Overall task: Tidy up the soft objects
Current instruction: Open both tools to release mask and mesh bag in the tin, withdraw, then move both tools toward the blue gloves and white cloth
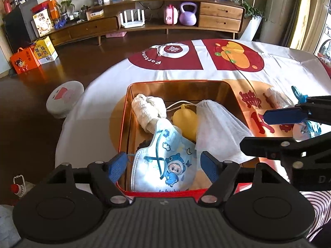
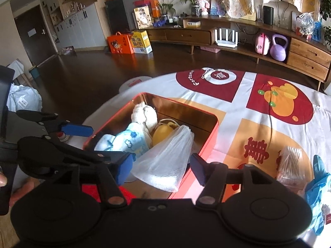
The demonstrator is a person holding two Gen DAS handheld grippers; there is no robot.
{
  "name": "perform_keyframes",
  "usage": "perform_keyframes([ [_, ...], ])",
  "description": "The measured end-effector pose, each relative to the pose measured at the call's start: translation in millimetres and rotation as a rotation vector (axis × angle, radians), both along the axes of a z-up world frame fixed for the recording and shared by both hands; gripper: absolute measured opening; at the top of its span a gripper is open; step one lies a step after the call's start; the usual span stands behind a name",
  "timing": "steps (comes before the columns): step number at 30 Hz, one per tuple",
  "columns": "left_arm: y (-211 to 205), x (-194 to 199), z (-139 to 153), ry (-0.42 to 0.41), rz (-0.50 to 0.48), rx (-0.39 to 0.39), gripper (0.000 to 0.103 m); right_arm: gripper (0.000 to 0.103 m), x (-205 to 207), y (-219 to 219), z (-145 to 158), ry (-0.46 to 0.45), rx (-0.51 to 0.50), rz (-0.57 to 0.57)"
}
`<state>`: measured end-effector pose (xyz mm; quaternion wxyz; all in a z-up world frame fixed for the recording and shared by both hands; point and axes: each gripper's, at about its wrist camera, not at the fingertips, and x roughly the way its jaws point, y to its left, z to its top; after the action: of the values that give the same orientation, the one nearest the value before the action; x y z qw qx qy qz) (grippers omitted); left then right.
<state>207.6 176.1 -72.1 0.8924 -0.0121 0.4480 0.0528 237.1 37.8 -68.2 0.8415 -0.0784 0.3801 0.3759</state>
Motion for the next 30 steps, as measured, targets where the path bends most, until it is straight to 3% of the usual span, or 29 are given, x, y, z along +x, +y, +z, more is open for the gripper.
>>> perform_keyframes([
  [10, -14.2, -22.0, 27.2, -0.073, 0.003, -0.011, 0.078, 0.073, -23.2, -27.1, 24.1, -0.034, 0.057, 0.011],
  [21, -35.4, -48.0, 49.7, -0.131, -0.007, -0.047, 0.078, 0.096, -53.8, -67.3, 44.0, -0.068, 0.117, 0.008],
  [30, -55.7, -66.1, 56.7, -0.162, -0.012, -0.065, 0.082, 0.103, -73.7, -95.9, 50.0, -0.102, 0.150, 0.003],
])
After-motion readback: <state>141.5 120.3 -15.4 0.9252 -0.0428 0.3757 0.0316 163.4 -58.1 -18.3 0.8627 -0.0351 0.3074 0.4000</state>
